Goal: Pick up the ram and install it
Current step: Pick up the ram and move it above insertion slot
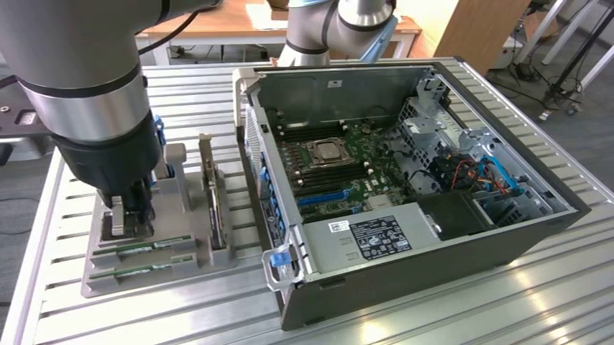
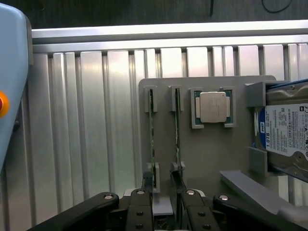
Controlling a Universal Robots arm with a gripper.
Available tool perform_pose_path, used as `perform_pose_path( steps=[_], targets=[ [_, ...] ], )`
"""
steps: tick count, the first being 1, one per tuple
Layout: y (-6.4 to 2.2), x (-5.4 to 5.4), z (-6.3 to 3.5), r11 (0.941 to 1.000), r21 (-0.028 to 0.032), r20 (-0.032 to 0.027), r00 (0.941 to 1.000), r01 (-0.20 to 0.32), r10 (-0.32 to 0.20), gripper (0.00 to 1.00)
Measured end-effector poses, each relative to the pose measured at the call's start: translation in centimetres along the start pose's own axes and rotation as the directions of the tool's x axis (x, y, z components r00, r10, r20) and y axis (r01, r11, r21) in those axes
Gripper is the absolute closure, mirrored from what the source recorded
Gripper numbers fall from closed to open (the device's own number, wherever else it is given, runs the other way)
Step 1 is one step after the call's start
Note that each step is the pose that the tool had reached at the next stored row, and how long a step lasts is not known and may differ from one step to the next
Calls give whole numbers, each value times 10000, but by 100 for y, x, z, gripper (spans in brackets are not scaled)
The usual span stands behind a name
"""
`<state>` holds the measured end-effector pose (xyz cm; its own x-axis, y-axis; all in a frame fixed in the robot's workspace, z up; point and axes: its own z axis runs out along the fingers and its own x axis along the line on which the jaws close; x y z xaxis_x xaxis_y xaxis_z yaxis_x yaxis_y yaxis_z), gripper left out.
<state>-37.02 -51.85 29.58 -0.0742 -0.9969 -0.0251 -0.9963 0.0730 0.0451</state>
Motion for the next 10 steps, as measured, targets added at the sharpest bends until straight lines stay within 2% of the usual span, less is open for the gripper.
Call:
perform_pose_path(
  steps=[10],
  targets=[
    [-7,11,147,10000,-2,-2,10000,0,0,70]
  ],
)
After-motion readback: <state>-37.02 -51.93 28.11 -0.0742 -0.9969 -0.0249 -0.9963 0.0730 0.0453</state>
